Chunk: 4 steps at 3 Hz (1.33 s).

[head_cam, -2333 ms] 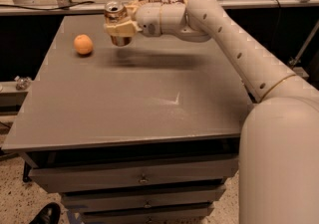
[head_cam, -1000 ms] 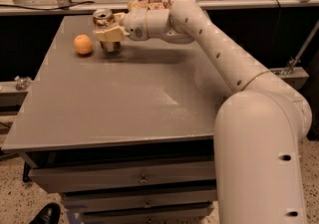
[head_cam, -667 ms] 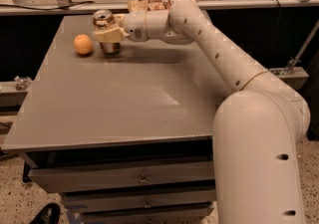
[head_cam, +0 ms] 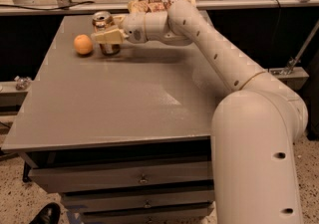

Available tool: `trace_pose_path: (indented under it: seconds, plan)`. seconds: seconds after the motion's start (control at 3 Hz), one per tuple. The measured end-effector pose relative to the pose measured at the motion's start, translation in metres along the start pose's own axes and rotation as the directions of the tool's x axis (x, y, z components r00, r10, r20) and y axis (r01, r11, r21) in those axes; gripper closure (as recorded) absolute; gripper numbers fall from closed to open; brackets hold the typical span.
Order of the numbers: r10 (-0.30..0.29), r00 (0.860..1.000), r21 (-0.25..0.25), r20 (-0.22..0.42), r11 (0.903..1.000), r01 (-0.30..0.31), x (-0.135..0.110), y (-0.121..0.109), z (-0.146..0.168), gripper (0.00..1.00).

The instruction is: Move orange can near orange

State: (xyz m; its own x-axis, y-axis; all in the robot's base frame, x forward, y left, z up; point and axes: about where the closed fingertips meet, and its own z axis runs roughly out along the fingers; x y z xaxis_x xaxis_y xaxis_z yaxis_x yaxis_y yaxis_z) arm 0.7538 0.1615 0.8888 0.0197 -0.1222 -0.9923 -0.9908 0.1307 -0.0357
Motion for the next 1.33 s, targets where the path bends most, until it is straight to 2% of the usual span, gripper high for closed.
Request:
trace_pose_path:
  seconds: [0.33,0.67,1.0,1.33]
  plan:
    - [0.007,1.0,0.002,-0.003,1.0,-0.007,0.003,0.001,-0.003,0.0]
    - [0.014,1.0,0.005,-0.002,0.9999,-0.014,0.005,0.004,-0.012,0.0]
    - [0.008,1.0,0.04,-0.002,0.9992,-0.008,0.004,0.008,-0.049,0.0]
    - [-0.032,0.999,0.088,-0.007,0.9956,0.032,-0.006,0.021,-0.11,0.0]
